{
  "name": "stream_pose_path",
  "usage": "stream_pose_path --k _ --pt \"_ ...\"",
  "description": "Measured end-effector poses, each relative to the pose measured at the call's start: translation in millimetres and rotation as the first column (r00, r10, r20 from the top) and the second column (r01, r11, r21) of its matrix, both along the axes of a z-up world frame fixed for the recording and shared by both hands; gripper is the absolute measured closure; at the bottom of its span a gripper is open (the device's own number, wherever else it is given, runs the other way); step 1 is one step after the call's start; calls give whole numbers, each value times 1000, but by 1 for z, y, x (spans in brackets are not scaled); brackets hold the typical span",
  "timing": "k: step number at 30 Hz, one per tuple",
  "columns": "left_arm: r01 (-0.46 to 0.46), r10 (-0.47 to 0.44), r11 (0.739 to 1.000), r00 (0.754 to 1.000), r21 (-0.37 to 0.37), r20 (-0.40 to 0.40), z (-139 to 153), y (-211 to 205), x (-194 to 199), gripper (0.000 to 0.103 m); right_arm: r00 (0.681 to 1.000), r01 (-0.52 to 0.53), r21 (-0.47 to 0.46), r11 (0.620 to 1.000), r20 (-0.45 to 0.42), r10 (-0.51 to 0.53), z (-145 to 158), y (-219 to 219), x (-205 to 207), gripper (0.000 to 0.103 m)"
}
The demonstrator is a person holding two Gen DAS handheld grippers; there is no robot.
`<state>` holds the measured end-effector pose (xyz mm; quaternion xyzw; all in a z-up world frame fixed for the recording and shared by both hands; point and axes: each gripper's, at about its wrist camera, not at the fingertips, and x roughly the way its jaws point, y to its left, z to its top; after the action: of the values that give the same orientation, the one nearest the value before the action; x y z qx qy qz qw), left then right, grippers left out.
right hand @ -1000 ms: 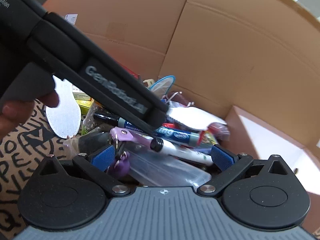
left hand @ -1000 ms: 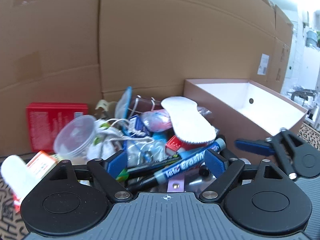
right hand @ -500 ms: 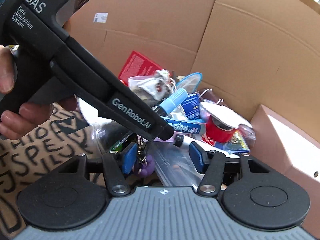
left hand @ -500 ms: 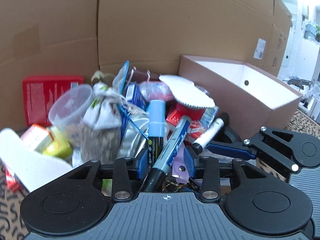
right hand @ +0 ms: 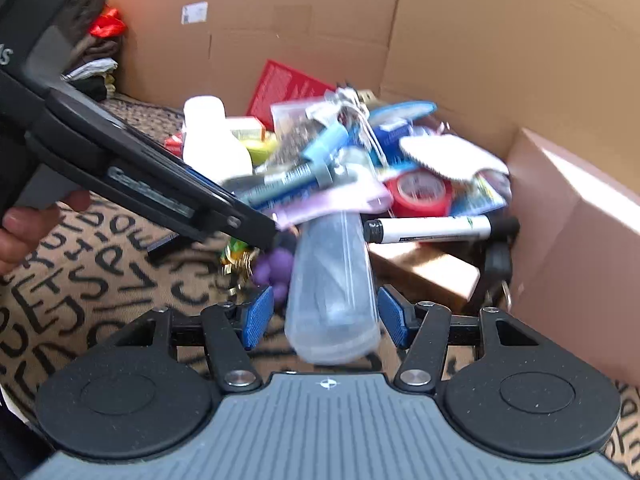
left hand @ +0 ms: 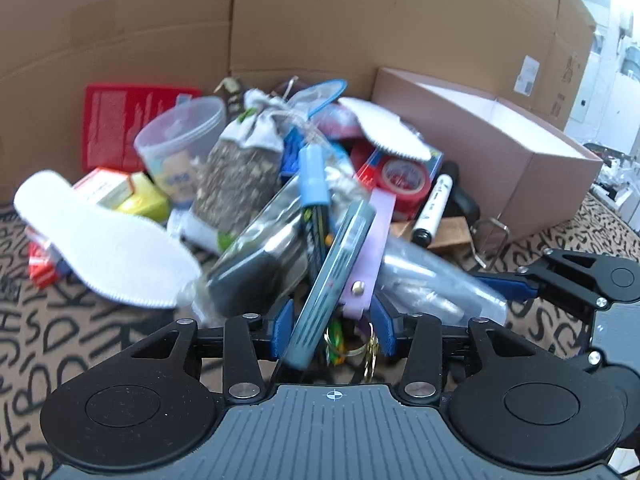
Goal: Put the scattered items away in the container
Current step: 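Close the left tool on the blue marker while the right tool approaches the clear case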
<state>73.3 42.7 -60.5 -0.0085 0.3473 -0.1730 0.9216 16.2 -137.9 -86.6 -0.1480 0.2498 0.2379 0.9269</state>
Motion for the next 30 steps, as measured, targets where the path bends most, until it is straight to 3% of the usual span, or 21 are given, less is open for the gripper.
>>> stream_pose_path --k 4,8,10,13,16,21,26,30 --pt "-14 14 1000 1000 -3 -5 1 1 -2 46 999 46 3 999 11 -46 1 -2 1 42" --pt "-12 12 1000 1000 3 -5 0 -1 -2 51 998 68 20 997 4 -69 3 -1 7 42" --pt "-9 9 1000 1000 4 -10 0 -1 -3 70 997 73 22 997 -4 -73 -1 -2 17 43" --pt "-16 16 1000 1000 10 -22 -3 1 -5 87 997 74 24 997 -24 -74 -3 -1 20 45" --pt "-37 37 999 999 2 -33 -4 5 -8 88 995 76 39 996 -61 -73 -6 -3 22 53" --pt "-73 73 997 996 10 -42 -4 12 -18 90 994 80 49 996 -78 -76 -4 -4 16 54" --pt "-125 127 992 989 30 -80 -10 23 -25 85 992 77 49 996 -100 -72 0 -9 3 54" --pt "-108 109 994 990 22 -92 -10 25 -33 85 993 52 33 998 -106 -48 -2 -16 -14 54"
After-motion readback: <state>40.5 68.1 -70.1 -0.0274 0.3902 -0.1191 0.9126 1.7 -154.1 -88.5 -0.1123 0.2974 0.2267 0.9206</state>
